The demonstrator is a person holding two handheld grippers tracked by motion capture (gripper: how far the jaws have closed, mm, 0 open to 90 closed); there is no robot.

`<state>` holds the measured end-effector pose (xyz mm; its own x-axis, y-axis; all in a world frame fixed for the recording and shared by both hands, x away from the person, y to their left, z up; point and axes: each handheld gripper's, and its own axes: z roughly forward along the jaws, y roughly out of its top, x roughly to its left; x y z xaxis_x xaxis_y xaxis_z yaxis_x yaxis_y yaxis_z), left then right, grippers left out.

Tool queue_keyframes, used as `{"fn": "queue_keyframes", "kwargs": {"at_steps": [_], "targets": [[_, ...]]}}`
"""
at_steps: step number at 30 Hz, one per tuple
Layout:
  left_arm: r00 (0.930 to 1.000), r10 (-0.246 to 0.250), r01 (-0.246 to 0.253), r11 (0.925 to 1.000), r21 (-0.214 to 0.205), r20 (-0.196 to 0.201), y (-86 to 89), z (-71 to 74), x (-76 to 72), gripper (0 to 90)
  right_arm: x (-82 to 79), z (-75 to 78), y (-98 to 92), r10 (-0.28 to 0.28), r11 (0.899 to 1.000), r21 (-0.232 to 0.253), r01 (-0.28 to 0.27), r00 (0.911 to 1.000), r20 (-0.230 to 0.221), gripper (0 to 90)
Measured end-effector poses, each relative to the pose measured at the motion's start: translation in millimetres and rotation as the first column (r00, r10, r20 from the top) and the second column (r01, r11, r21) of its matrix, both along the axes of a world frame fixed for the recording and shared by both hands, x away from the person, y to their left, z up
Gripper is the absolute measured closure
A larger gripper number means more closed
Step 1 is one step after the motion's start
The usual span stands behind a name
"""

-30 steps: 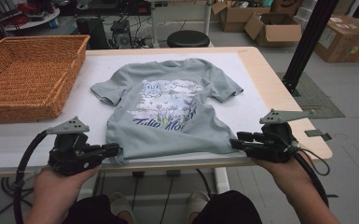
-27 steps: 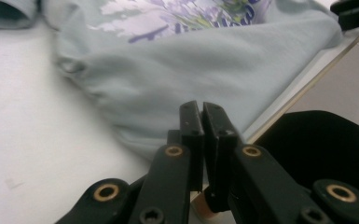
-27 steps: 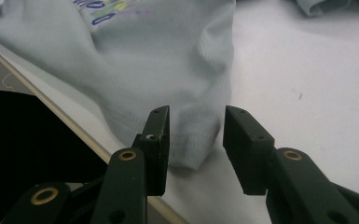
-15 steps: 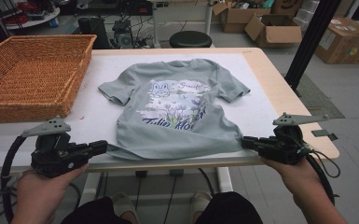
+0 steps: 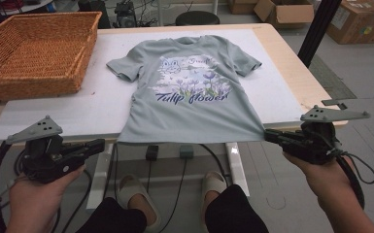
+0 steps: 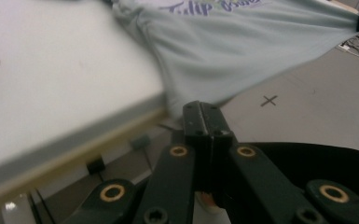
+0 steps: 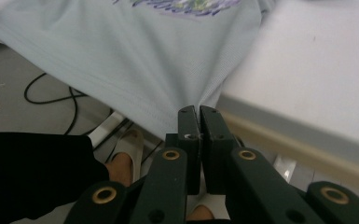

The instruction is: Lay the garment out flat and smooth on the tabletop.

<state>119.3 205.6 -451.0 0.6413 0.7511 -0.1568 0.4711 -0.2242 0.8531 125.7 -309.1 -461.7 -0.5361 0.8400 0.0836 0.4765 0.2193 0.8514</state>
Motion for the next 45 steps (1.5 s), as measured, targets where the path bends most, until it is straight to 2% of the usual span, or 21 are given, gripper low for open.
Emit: {"fn": "queue_keyframes", "kwargs": {"at_steps": [2, 3, 4, 6, 8, 12, 17, 21, 28, 31, 34, 37, 38, 41, 45], "targets": [[0.9999, 0.013, -0.013, 0.9999, 0.003, -0.004, 0.5, -2.3, -8.4, 90.0, -8.1, -3.4, -0.1, 0.002, 1.000, 0.003, -0.002, 1.0000, -0.003, 86.1], [0.9999, 0.015, -0.015, 0.9999, 0.008, -0.002, -0.8, -2.0, -10.9, 90.0, -10.3, -3.8, 1.0, -0.001, 1.000, -0.016, 0.001, 1.0000, 0.002, 81.2], [0.9998, 0.021, -0.021, 0.9997, 0.011, 0.008, -2.8, -1.0, -12.6, 88.0, -11.6, -2.9, 1.8, -0.020, 0.999, -0.045, 0.020, 0.9997, 0.014, 71.8], [0.9996, 0.023, -0.023, 0.9997, 0.005, 0.018, -7.7, 2.5, -12.5, 84.3, -12.4, 1.3, 0.1, -0.029, 0.999, -0.032, 0.030, 0.9991, 0.030, 70.8], [0.9992, 0.024, -0.024, 0.9997, 0.007, 0.032, -12.8, 6.0, -8.7, 81.3, -11.1, 6.4, -1.9, -0.032, 0.999, -0.031, 0.034, 0.9978, 0.058, 70.8], [0.9989, 0.019, -0.019, 0.9998, 0.008, 0.042, -23.4, 13.3, 13.2, 78.8, 3.2, 13.8, -6.2, -0.026, 0.999, -0.026, 0.029, 0.9954, 0.092, 69.9], [0.9991, 0.013, -0.014, 0.9999, 0.008, 0.040, -32.2, 18.2, 50.1, 73.4, 36.3, 17.7, -9.7, -0.021, 1.000, -0.019, 0.023, 0.9938, 0.110, 64.7], [0.9993, 0.021, -0.021, 0.9998, -0.003, 0.032, -38.3, 23.7, 81.2, 65.5, 66.9, 22.0, -7.2, -0.003, 0.999, -0.038, 0.007, 0.9930, 0.118, 62.7], [0.9991, 0.024, -0.024, 0.9995, -0.022, 0.035, -47.7, 46.0, 140.7, 53.9, 126.1, 38.3, -10.6, 0.007, 0.999, -0.044, -0.001, 0.9919, 0.127, 62.2], [0.9995, 0.030, -0.030, 0.9990, -0.034, 0.013, -53.1, 48.8, 167.4, 47.8, 152.9, 44.5, -10.6, 0.020, 0.998, -0.055, -0.013, 0.9915, 0.128, 61.7], [0.9997, 0.024, -0.024, 0.9994, -0.025, -0.008, -60.3, 48.2, 191.5, 43.9, 179.4, 47.3, -10.3, 0.032, 0.998, -0.064, -0.025, 0.9927, 0.116, 60.6], [0.9996, 0.025, -0.026, 0.9991, -0.033, -0.012, -67.7, 46.6, 210.3, 43.2, 201.0, 47.2, -10.6, 0.041, 0.997, -0.067, -0.033, 0.9915, 0.124, 60.6], [0.9995, 0.031, -0.031, 0.9991, -0.029, -0.002, -69.9, 46.9, 214.6, 42.5, 206.5, 46.5, -10.7, 0.041, 0.997, -0.066, -0.033, 0.9912, 0.126, 60.6], [0.9991, 0.039, -0.038, 0.9990, -0.024, 0.017, -74.6, 48.1, 227.0, 41.1, 219.4, 44.5, -10.4, 0.041, 0.997, -0.067, -0.032, 0.9897, 0.137, 60.4], [0.9990, 0.044, -0.044, 0.9990, -0.005, 0.011, -76.3, 51.6, 249.0, 39.3, 237.1, 43.0, -7.9, 0.047, 0.997, -0.072, -0.038, 0.9906, 0.128, 60.2]]}}
